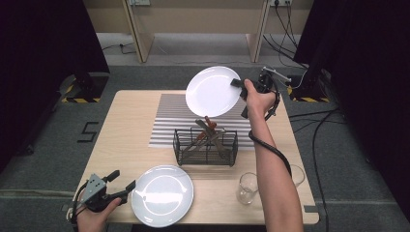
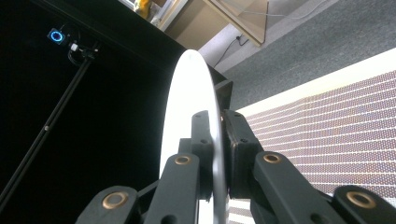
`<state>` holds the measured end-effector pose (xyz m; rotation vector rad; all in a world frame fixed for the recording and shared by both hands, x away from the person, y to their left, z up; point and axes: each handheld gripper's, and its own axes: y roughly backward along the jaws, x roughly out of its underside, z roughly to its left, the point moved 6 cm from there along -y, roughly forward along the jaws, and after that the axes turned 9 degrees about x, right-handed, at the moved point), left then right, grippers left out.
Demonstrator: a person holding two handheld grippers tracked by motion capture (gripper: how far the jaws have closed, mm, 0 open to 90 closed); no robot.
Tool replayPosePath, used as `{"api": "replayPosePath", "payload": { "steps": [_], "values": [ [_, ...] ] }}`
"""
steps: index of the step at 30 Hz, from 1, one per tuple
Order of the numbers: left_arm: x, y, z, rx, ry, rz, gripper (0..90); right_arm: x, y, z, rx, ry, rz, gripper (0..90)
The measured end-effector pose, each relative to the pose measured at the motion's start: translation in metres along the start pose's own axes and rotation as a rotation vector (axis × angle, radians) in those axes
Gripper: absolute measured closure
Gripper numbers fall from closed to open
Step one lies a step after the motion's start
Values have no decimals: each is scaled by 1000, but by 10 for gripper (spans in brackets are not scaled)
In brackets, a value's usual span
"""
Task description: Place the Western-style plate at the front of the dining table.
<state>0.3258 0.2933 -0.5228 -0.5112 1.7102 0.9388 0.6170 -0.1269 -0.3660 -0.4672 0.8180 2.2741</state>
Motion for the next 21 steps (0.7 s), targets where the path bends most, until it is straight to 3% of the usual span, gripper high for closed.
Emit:
{"api": "replayPosePath", "payload": {
  "steps": [21],
  "values": [
    [0,0,0,0,0,3,221,3,-6,-9,32,5,5,838]
  ]
}}
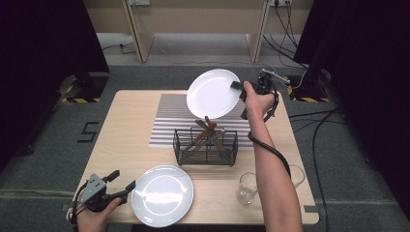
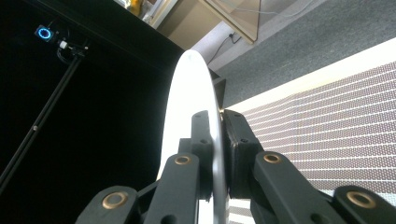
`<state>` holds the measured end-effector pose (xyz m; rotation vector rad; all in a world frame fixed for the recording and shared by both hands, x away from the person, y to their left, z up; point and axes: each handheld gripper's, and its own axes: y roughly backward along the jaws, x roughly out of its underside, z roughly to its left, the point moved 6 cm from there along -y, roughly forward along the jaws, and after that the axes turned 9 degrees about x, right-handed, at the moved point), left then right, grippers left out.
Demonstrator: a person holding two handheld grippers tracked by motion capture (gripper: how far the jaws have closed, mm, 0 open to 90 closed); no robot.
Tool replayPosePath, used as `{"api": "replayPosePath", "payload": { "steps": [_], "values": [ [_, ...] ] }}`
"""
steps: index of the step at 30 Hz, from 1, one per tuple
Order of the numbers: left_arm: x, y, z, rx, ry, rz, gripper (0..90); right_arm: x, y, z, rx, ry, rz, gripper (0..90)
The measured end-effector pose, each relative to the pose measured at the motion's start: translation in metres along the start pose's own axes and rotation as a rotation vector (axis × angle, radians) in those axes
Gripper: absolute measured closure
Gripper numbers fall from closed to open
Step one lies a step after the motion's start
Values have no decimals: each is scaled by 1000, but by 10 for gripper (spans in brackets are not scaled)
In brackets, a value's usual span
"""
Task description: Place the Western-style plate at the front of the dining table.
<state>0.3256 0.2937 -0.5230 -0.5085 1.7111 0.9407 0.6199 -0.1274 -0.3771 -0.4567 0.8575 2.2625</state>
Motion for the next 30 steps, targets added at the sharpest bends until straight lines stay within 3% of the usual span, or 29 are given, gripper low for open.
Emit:
{"api": "replayPosePath", "payload": {
  "steps": [30],
  "values": [
    [0,0,0,0,1,0,221,6,-11,-18,50,-27,14,837]
  ]
}}
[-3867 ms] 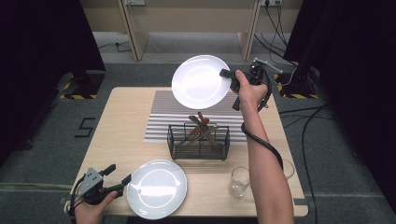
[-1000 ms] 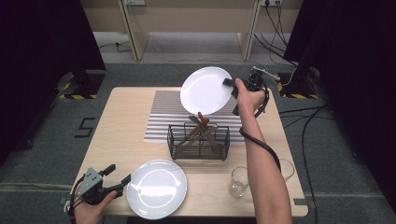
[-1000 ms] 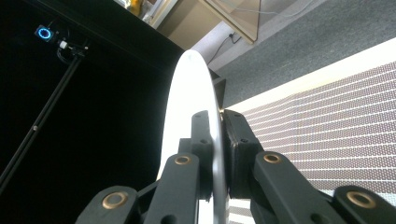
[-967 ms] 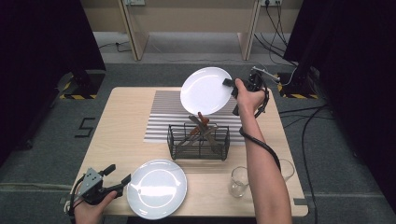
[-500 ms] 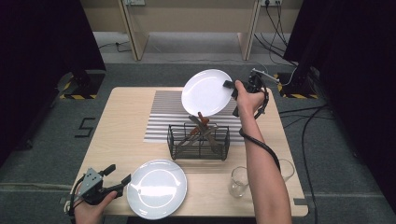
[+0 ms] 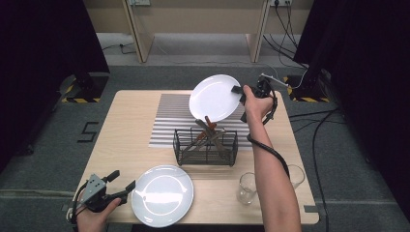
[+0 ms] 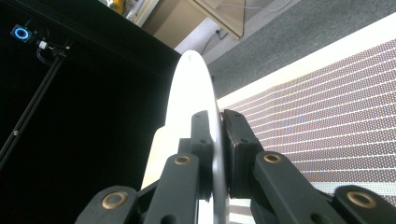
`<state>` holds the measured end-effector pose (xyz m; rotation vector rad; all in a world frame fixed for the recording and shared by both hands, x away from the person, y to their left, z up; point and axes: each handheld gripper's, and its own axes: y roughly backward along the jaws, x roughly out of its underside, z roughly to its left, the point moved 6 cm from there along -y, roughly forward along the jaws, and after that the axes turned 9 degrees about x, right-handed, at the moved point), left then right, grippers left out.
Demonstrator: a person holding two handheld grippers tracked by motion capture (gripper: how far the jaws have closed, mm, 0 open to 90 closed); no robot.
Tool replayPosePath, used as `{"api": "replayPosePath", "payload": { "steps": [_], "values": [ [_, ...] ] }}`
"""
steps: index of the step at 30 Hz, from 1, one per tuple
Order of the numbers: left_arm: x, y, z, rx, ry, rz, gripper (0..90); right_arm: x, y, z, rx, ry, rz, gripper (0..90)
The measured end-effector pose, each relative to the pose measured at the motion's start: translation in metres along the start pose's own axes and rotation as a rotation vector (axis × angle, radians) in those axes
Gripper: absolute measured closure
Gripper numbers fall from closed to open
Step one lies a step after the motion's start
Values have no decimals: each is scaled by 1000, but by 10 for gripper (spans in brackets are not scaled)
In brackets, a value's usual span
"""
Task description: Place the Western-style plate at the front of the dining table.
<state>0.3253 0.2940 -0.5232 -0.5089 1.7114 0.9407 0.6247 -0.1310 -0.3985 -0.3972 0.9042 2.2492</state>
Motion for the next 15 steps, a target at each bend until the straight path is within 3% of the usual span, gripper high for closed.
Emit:
{"api": "replayPosePath", "payload": {
  "steps": [15],
  "values": [
    [0,0,0,0,1,1,221,3,-7,-7,23,-11,14,837]
  ]
}}
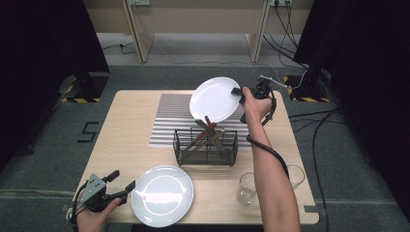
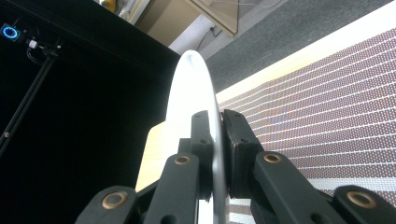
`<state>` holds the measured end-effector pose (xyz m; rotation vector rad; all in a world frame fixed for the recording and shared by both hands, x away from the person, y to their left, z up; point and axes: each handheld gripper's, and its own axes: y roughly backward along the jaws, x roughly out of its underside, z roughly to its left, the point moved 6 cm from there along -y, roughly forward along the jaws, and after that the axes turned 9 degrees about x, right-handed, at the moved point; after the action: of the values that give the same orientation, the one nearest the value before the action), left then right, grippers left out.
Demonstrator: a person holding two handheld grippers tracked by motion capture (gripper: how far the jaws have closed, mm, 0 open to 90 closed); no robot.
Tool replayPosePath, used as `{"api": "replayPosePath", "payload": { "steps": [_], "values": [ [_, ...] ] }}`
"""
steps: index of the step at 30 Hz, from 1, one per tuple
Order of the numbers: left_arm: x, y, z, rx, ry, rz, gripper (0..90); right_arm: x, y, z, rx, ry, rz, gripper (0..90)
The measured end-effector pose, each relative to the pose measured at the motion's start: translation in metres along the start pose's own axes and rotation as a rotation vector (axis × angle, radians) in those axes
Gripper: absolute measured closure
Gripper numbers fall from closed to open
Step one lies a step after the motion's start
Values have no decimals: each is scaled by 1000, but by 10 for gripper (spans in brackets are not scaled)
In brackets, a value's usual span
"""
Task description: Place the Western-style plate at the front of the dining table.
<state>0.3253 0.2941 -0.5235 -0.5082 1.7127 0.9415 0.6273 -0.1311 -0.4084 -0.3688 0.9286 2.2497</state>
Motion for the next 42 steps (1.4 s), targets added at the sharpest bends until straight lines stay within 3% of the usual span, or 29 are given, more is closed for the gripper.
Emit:
{"api": "replayPosePath", "payload": {
  "steps": [42],
  "values": [
    [0,1,0,-2,1,0,221,10,-13,-17,49,-8,35,837]
  ]
}}
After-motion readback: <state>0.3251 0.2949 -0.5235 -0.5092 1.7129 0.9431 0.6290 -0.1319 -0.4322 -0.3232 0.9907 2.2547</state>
